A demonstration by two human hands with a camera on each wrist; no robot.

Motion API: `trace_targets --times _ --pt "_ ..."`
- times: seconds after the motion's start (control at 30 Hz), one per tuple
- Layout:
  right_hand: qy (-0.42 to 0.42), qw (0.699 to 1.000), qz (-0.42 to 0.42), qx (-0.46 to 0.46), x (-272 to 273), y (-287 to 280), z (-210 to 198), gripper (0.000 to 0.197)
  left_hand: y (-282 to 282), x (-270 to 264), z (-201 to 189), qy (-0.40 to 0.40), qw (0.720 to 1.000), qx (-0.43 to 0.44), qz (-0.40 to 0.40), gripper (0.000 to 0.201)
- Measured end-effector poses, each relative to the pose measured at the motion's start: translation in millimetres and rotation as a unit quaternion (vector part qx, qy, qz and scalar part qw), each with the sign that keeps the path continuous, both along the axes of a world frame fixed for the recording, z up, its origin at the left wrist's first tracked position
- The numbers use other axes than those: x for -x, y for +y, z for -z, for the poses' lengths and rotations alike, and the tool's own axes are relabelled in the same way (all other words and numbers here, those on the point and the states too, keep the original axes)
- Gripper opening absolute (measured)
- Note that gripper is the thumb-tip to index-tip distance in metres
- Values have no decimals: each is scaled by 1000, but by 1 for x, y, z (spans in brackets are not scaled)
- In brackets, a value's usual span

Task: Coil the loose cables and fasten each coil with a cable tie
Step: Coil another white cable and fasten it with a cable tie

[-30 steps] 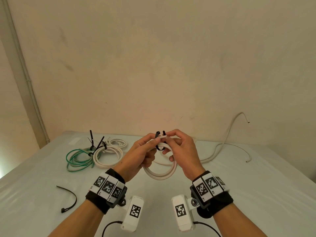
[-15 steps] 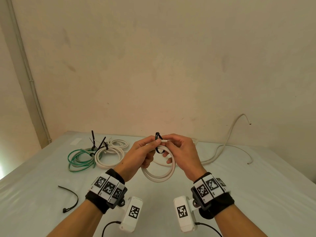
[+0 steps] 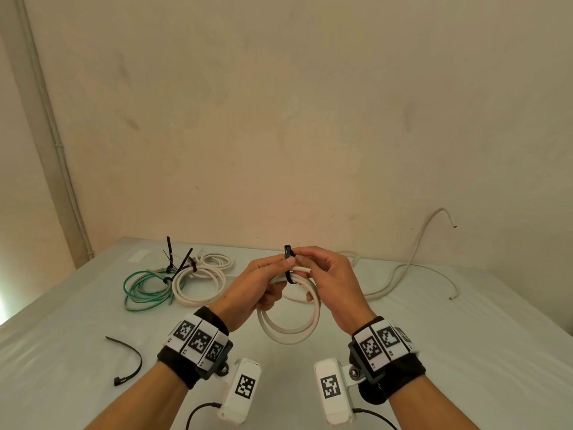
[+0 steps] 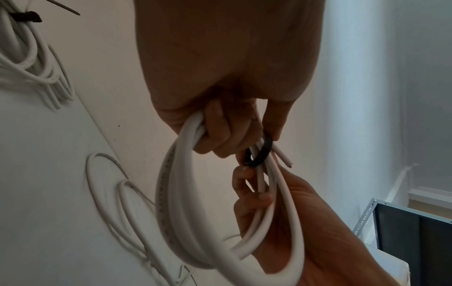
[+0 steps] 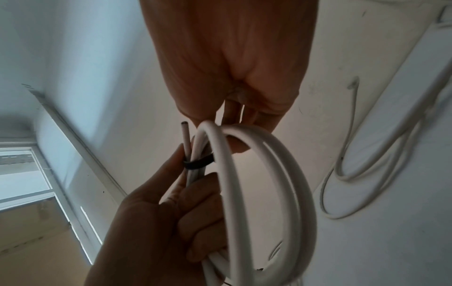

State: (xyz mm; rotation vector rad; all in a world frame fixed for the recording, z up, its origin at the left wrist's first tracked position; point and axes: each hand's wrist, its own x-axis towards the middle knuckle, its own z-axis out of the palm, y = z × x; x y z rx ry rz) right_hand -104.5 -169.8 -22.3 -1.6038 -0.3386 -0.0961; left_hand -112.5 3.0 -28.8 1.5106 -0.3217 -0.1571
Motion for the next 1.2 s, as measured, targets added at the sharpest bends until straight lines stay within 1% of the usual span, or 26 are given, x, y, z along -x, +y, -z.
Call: trace_targets --times 0.2,0.37,0.47,0.57,0.67,0.8,0.97,1.07,1.13,1.2 --pt "-4 1000 -1 -8 0 -1 3 12 -1 -1 -2 24 1000 16 3 42" --pt "-7 1000 7 -17 2 -2 6 11 -2 -2 -2 41 999 34 -10 35" --pt "-11 1000 10 -22 2 -3 5 11 -2 -4 -1 40 997 56 -20 31" --pt "-17 1000 13 -21 3 -2 6 11 -1 -5 0 36 997 60 -16 29" --pt "-23 999 20 -23 2 -2 7 10 2 -4 -3 38 998 51 7 25" --pt "-42 998 25 -26 2 0 8 10 4 -3 -6 40 997 49 38 24" --pt "6 995 -11 -95 2 -3 6 15 6 -3 -4 36 998 36 42 25" --pt "29 996 -40 -68 -1 -7 2 17 9 -4 -4 31 999 16 31 24" --pt "37 997 -48 -46 -3 -9 -2 17 9 -4 -5 26 999 0 19 23" --pt "42 998 -49 -28 -4 -8 -8 22 9 -3 -6 6 999 -33 3 25"
